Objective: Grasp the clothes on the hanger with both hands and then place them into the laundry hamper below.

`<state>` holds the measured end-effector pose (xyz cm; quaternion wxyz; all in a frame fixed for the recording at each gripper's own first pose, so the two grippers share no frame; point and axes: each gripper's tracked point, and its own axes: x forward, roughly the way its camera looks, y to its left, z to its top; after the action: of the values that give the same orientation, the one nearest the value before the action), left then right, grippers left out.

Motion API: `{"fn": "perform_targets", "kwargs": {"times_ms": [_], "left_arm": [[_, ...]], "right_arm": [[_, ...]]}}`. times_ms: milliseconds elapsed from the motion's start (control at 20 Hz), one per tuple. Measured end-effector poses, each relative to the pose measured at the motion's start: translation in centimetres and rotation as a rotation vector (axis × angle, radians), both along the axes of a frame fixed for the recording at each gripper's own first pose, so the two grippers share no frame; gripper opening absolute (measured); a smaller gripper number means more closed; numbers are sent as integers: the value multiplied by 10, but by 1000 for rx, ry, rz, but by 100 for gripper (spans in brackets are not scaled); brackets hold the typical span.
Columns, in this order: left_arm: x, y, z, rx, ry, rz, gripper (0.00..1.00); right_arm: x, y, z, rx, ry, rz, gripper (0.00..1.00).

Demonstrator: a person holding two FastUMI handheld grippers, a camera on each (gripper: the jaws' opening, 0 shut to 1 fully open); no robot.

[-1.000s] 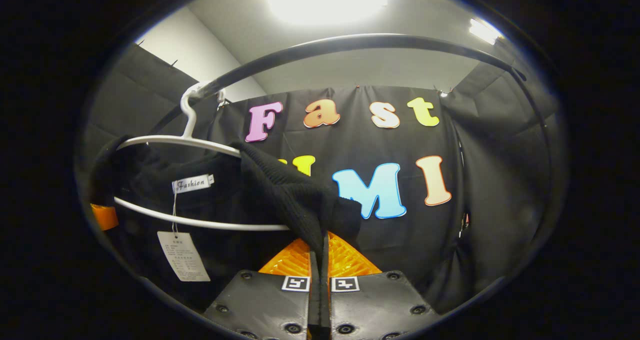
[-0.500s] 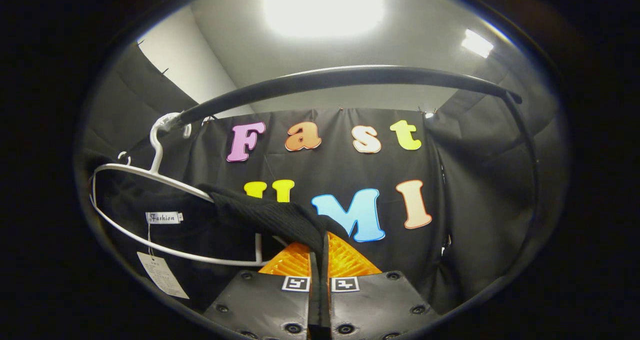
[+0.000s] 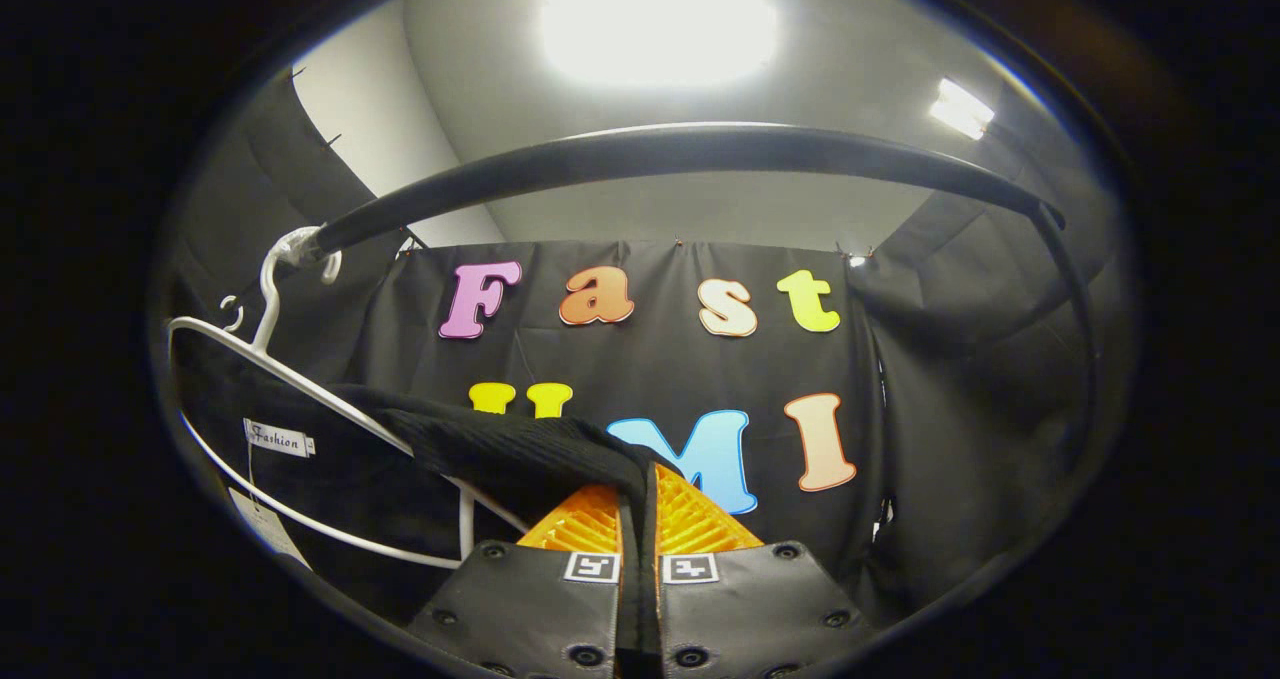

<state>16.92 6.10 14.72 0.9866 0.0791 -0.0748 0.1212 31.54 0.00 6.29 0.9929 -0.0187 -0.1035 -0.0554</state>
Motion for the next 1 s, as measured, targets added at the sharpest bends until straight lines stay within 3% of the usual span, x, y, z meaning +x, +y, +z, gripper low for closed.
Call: {"fn": "perform_targets", "kwargs": {"times_ms": [350,550,800,1000], "left_arm": [[28,22,-6,-41,-7,-80,2],[45,29,-17,-16,28,-127,1],[43,30,-23,-5,56,-182,2],[29,47,-46,-58,96,-197,5]], "right_arm": [[36,3,-17,-28,32,20,1],[51,8,-35,-19,82,41,0],[71,10,-64,39,189,70,2],[79,10,-80,51,230,92,4]]}}
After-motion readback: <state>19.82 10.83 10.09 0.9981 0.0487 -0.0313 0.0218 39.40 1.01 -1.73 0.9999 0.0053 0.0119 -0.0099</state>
